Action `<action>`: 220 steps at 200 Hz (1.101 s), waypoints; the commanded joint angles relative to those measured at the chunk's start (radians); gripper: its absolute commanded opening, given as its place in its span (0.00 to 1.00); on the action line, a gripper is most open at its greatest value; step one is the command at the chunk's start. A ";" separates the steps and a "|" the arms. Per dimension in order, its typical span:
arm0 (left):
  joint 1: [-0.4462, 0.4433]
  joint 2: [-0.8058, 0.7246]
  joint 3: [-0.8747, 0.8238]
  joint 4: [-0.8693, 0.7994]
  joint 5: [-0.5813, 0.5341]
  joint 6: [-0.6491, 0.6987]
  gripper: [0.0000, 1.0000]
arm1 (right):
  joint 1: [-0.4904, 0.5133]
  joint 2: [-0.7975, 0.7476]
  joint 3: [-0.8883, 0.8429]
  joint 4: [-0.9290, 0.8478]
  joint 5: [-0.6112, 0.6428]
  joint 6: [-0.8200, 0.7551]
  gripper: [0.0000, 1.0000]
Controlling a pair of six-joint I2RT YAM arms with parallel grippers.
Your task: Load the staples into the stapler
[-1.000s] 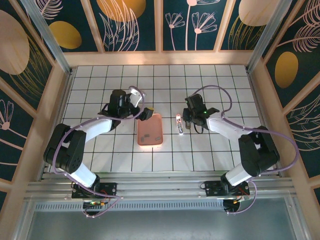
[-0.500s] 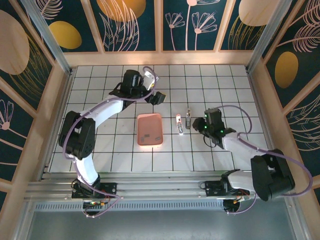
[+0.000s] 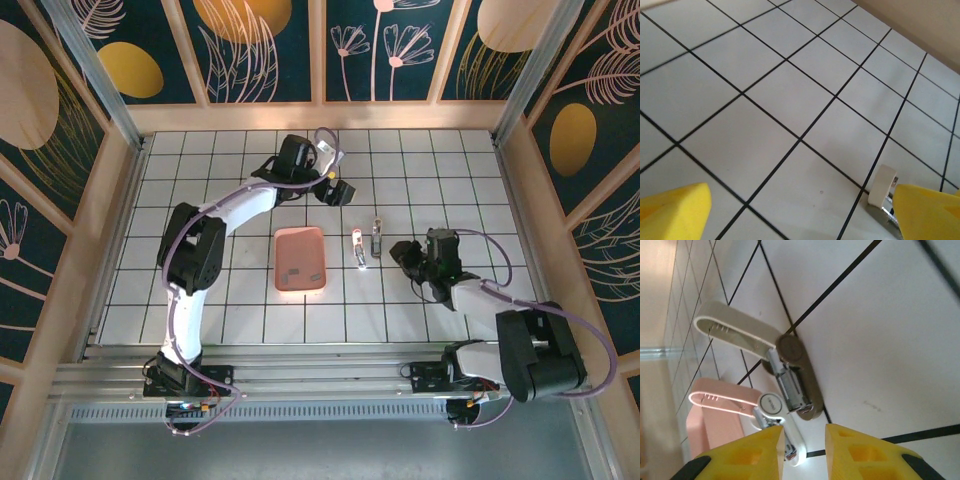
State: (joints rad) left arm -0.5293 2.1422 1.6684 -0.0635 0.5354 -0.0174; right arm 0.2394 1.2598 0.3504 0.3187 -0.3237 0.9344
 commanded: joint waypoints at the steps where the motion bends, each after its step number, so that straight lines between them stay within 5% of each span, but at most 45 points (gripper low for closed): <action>1: -0.016 0.058 0.071 0.018 0.077 -0.077 0.92 | -0.012 0.083 -0.002 0.104 -0.129 0.060 0.27; 61: -0.030 0.152 0.162 0.022 0.089 -0.207 0.90 | -0.019 0.179 -0.049 0.265 -0.207 0.132 0.27; 134: -0.031 0.144 0.145 -0.254 0.059 -0.113 0.88 | 0.053 0.112 -0.058 0.183 -0.147 0.173 0.27; 220: -0.037 0.158 0.107 -0.276 0.166 -0.105 0.85 | 0.159 0.183 -0.036 0.199 -0.109 0.203 0.24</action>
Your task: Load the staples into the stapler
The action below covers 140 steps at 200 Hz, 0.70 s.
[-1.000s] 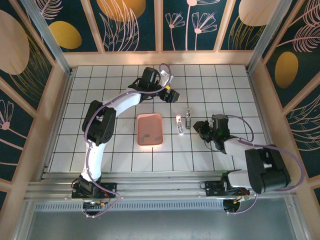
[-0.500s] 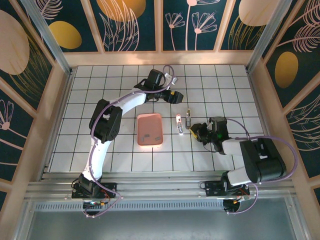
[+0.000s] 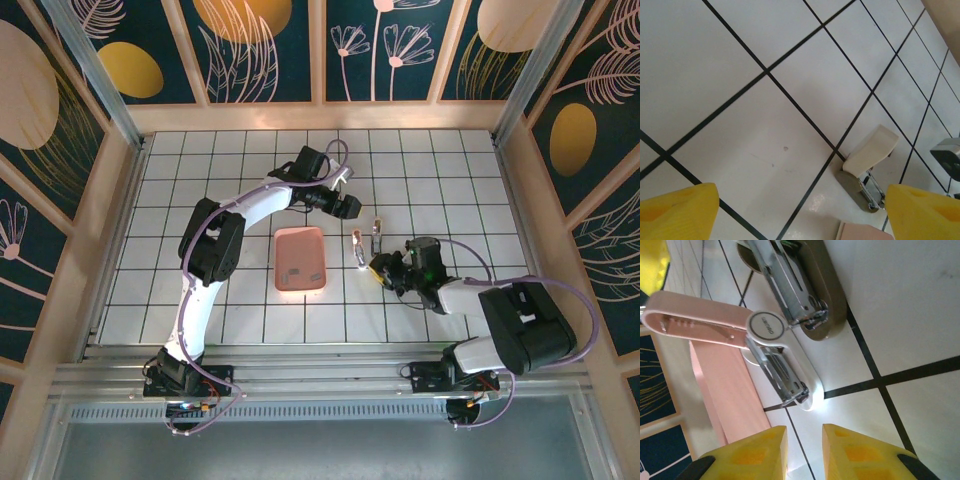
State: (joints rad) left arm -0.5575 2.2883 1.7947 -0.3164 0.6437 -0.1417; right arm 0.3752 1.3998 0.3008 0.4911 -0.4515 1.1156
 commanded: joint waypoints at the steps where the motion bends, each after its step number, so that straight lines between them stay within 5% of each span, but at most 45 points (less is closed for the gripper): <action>1: -0.010 0.012 -0.019 -0.023 0.059 0.020 0.86 | 0.024 0.045 0.013 0.028 0.019 0.021 0.24; 140: -0.039 -0.012 -0.092 0.092 0.180 -0.033 0.82 | 0.044 0.139 0.053 0.018 0.041 -0.009 0.20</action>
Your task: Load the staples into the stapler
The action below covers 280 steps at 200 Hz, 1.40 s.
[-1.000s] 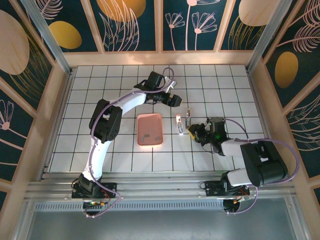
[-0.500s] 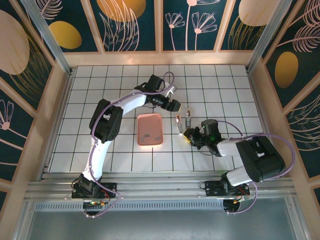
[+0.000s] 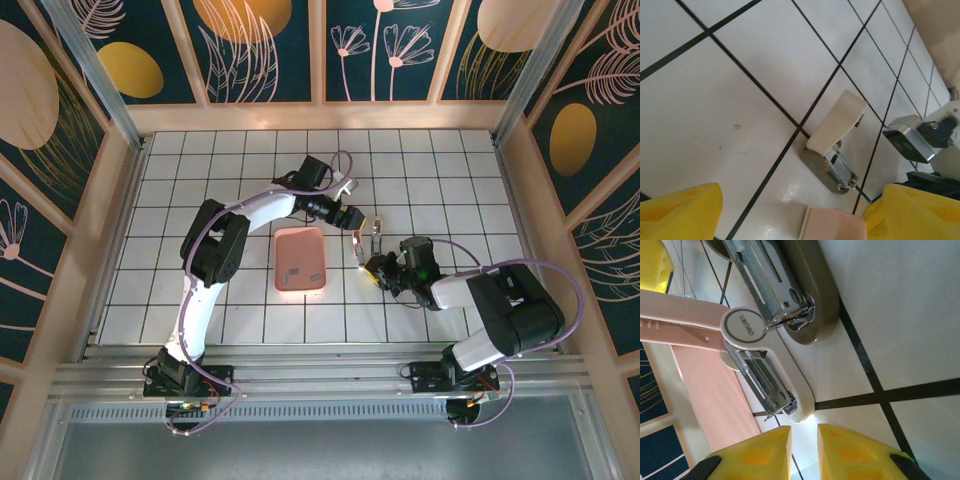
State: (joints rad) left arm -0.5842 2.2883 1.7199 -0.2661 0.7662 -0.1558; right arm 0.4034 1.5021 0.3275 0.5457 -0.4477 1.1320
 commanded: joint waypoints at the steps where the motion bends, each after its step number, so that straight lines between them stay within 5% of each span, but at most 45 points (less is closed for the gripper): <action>1: -0.013 -0.012 -0.018 0.043 0.058 -0.019 0.82 | 0.016 0.037 0.027 -0.038 0.038 -0.025 0.20; 280: -0.082 -0.161 -0.202 0.071 0.238 0.055 0.77 | 0.023 0.076 0.078 -0.139 0.120 -0.105 0.18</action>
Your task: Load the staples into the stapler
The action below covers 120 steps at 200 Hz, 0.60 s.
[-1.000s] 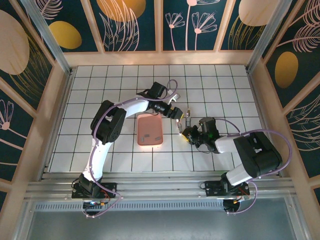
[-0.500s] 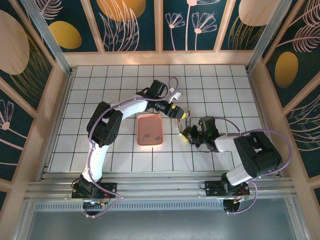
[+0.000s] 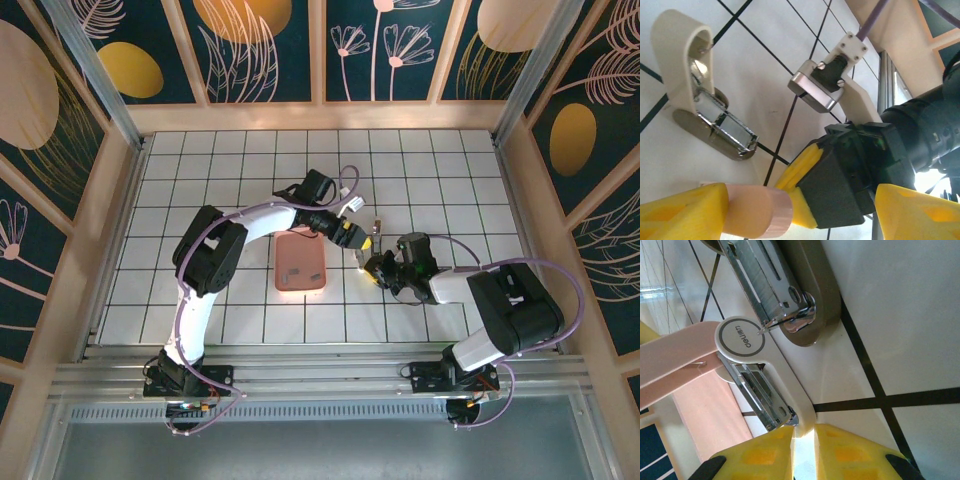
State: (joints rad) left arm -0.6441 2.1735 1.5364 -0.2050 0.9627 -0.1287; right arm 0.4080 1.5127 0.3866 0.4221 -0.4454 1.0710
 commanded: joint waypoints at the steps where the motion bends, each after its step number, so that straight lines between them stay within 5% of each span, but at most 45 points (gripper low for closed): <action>1: -0.023 -0.046 -0.019 0.010 0.042 0.028 0.77 | 0.020 0.065 0.019 -0.016 0.119 -0.045 0.17; 120: -0.038 -0.101 -0.133 0.015 -0.035 0.038 0.78 | 0.026 -0.022 0.008 -0.079 0.165 -0.070 0.19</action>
State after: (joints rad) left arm -0.6800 2.1151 1.4315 -0.2050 0.9569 -0.1043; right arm 0.4274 1.4967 0.3878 0.4088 -0.4034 1.0447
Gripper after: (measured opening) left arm 0.778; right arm 0.178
